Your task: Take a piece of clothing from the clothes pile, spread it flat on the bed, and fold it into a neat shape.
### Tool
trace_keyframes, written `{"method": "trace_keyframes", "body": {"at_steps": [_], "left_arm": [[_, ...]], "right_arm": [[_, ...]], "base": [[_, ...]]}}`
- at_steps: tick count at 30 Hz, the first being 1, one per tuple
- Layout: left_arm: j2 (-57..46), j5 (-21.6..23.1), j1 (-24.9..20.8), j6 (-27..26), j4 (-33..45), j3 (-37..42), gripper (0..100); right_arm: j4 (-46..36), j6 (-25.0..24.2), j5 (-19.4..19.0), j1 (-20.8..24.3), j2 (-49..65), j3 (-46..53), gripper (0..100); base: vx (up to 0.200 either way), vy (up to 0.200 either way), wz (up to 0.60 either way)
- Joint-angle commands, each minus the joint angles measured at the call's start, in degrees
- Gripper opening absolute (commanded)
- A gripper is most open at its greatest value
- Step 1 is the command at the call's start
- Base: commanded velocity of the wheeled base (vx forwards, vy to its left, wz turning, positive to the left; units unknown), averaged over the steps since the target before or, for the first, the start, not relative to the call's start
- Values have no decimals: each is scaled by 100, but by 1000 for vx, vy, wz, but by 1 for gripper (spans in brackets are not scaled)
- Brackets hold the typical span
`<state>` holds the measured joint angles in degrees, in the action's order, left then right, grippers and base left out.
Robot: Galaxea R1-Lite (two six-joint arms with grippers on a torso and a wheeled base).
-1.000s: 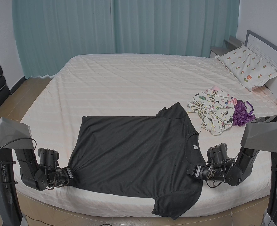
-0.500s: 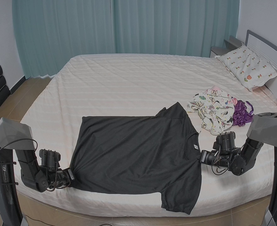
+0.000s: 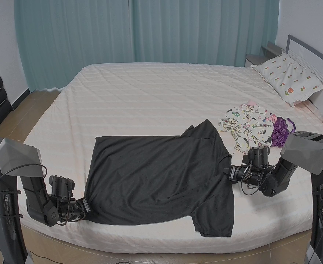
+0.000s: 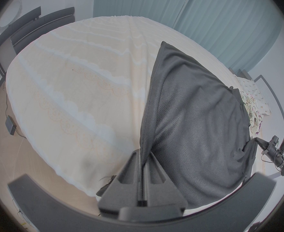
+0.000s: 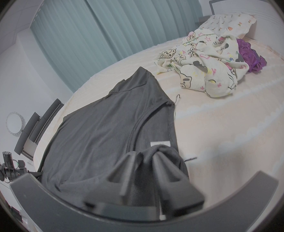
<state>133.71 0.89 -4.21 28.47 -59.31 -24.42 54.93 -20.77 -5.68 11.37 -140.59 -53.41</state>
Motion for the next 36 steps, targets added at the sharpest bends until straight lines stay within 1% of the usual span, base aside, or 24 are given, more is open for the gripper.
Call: {"method": "trace_keyframes", "body": {"at_steps": [1,3,4,5,7,9,10,13,15,16,17,21,22,25,27,28,29,32,36], "left_arm": [[6,-1,-10,10,-2,-2,0],[6,-1,-10,10,-2,-2,0],[6,-1,-10,10,-2,-2,0],[6,-1,-10,10,-2,-2,0],[6,-1,-10,10,-2,-2,0],[6,-1,-10,10,7,-2,0],[6,-1,-10,10,7,-2,0],[6,-1,-10,10,7,-2,0],[6,-1,-10,10,7,-2,0],[6,-1,-10,10,7,-2,0],[6,-1,-10,10,7,-2,0],[6,-1,-10,10,7,-2,0],[6,-1,-10,10,7,-2,0],[6,8,-10,19,-2,-2,0],[6,8,-10,19,-2,-2,0],[6,8,-10,19,-2,-2,0],[6,8,-10,19,-2,-2,0],[-2,8,-10,19,7,-10,0],[-2,8,-10,19,7,-19,0]], "right_arm": [[141,21,32,32,-196,-21,100],[448,3,-3,-21,-21,375,100],[448,3,-3,-21,-21,375,100],[598,3,-117,-171,252,744,100],[624,-6,-258,-285,472,1025,100],[668,-6,-399,-338,770,1517,100],[677,12,-495,-338,893,1781,100],[730,91,-1049,-241,1236,2607,100],[782,91,-1260,-56,1368,3056,100],[782,91,-1260,-56,1368,3056,100],[817,91,-1260,172,1350,3363,100],[826,91,-1234,489,1219,3680,100],[844,82,-1190,585,1069,3662,100],[905,91,-970,673,762,3662,100],[1055,56,-926,893,639,3697,100],[1055,56,-926,893,639,3697,100],[1169,82,-847,954,586,3706,100],[1143,91,-645,998,568,3706,100],[1195,91,-513,1034,480,3697,100]], "base": [[0,0,0],[0,0,0],[0,0,0],[0,0,0],[0,0,0],[0,0,0],[0,0,0],[0,0,0],[0,0,0],[0,0,0],[0,0,0],[0,0,0],[0,0,0],[0,0,0],[0,0,0],[0,0,0],[0,0,0],[0,0,0],[0,0,0]]}}
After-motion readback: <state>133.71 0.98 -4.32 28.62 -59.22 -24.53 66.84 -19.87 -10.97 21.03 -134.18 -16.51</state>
